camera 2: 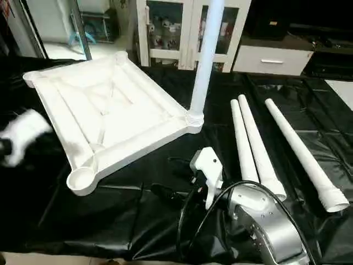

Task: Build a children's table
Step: Rotate table base

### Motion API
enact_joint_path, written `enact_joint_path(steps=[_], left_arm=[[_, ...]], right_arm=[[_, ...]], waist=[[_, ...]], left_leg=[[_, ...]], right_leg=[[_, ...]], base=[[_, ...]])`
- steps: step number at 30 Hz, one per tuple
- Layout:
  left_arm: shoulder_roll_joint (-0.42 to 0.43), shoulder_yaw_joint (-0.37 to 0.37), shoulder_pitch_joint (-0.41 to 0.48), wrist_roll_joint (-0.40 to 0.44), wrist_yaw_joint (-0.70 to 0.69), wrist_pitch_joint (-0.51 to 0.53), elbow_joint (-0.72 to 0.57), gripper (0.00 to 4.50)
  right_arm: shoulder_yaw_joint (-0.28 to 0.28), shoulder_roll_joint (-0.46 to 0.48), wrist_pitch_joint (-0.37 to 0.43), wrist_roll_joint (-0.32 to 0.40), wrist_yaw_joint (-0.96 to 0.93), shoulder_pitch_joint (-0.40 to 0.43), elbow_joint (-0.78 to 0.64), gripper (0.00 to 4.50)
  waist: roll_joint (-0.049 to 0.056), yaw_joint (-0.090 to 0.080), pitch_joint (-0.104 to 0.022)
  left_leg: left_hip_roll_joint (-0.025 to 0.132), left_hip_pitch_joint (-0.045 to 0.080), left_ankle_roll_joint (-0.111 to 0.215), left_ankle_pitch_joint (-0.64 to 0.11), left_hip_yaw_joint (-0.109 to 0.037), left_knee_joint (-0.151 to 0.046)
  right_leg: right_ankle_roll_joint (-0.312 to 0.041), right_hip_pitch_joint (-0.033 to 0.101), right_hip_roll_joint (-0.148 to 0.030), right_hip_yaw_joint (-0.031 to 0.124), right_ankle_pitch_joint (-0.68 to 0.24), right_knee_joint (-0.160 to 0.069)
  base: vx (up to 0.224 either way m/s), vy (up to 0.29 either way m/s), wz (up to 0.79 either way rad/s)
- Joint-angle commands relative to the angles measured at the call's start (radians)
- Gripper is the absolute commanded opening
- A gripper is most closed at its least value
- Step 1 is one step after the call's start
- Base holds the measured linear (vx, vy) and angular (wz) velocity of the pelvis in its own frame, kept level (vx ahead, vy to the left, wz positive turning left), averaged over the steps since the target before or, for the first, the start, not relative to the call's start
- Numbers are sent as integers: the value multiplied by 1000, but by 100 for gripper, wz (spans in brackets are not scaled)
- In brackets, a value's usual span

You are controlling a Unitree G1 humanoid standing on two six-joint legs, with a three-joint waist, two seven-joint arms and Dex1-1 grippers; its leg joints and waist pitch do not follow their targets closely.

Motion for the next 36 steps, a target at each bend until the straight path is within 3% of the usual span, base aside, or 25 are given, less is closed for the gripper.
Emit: enact_joint_path(steps=[1,3,15,28,32,34,36], left_arm=[[-24,-48,2,15,-27,10,-16,146],[-39,-53,5,7,-35,22,-32,146],[-168,-99,4,-79,-102,66,-207,146],[-310,-184,-15,-72,-82,80,-248,146],[-401,-220,-33,-57,-40,38,-211,146],[-448,-224,-51,-61,-14,20,-186,146],[-458,-225,-55,-62,-11,19,-184,146]], right_arm=[[-5,-12,2,-3,1,-5,-9,402],[-8,-13,0,-4,-2,-4,-10,402],[-59,-24,-32,-32,-43,-10,42,402],[-94,-40,-47,-50,-74,-7,60,402],[-104,-43,-46,-52,-84,-10,56,402],[-117,-48,-42,-51,-86,-13,50,402],[-123,-49,-40,-51,-89,-13,48,402]], waist=[[20,-1,-58],[23,1,-59],[22,8,-60],[21,-2,-62],[26,-1,-62],[19,-3,-63],[19,-2,-64]], left_leg=[[46,10,-30,-273,-17,-89],[46,12,-31,-272,-18,-88],[46,10,-31,-269,-15,-86],[43,5,1,-230,-14,-78],[45,5,4,-236,-14,-77],[43,4,7,-238,-13,-76],[43,1,13,-219,-14,-75]], right_leg=[[-187,39,-56,48,-217,-59],[-191,37,-56,47,-211,-57],[-210,42,-55,46,-193,-57],[-205,49,-51,43,-194,-61],[-202,47,-52,44,-214,-65],[-197,50,-52,43,-218,-68],[-195,52,-53,43,-210,-67]], base=[[0,0,0],[0,0,0],[0,0,0],[0,0,0],[0,0,0],[0,0,0],[0,0,0]])
